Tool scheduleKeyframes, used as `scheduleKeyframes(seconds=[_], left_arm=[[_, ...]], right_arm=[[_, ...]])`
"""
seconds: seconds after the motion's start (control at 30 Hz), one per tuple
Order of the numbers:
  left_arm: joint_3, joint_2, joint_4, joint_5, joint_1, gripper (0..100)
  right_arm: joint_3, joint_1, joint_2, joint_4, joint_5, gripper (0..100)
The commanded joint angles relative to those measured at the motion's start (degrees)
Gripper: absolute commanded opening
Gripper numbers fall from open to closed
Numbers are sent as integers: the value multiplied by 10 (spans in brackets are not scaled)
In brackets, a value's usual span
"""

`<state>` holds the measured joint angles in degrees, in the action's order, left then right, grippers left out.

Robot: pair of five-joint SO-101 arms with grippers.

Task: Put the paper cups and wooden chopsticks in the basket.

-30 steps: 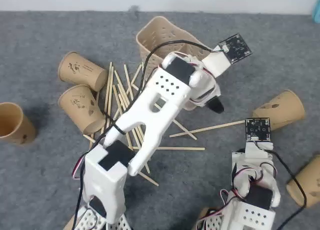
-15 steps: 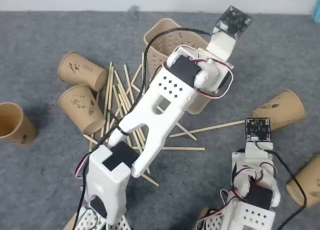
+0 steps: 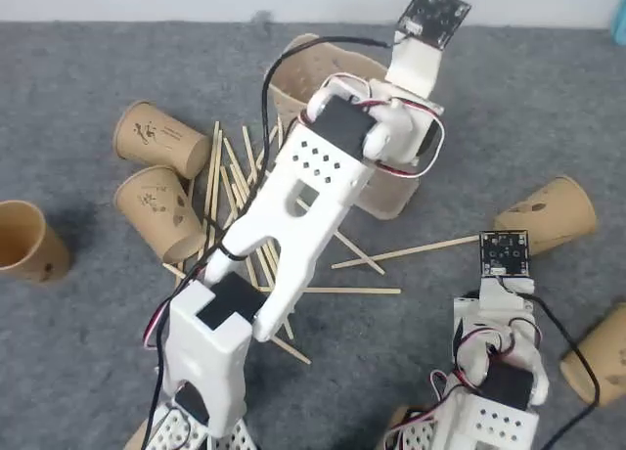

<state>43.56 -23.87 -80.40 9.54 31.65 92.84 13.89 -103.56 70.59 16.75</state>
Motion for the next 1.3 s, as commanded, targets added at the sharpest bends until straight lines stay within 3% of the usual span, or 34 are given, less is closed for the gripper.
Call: scheduleKeyframes(seconds=[0.0,0.13,0.5,0.8,1.0,1.27], left_arm=[[33,11,17,-7,-10,11],[35,-11,55,-7,-33,11],[129,-69,23,-13,-32,13],[262,-74,-130,-162,-23,13],[218,-75,-146,-215,-6,13],[129,-75,-79,-209,-8,13]], right_arm=[[-8,5,-5,5,7,8],[-9,6,-5,11,8,8],[-9,7,-5,11,8,8],[-9,4,-5,12,8,8],[-9,7,-5,12,8,8],[-9,7,-5,12,8,8]])
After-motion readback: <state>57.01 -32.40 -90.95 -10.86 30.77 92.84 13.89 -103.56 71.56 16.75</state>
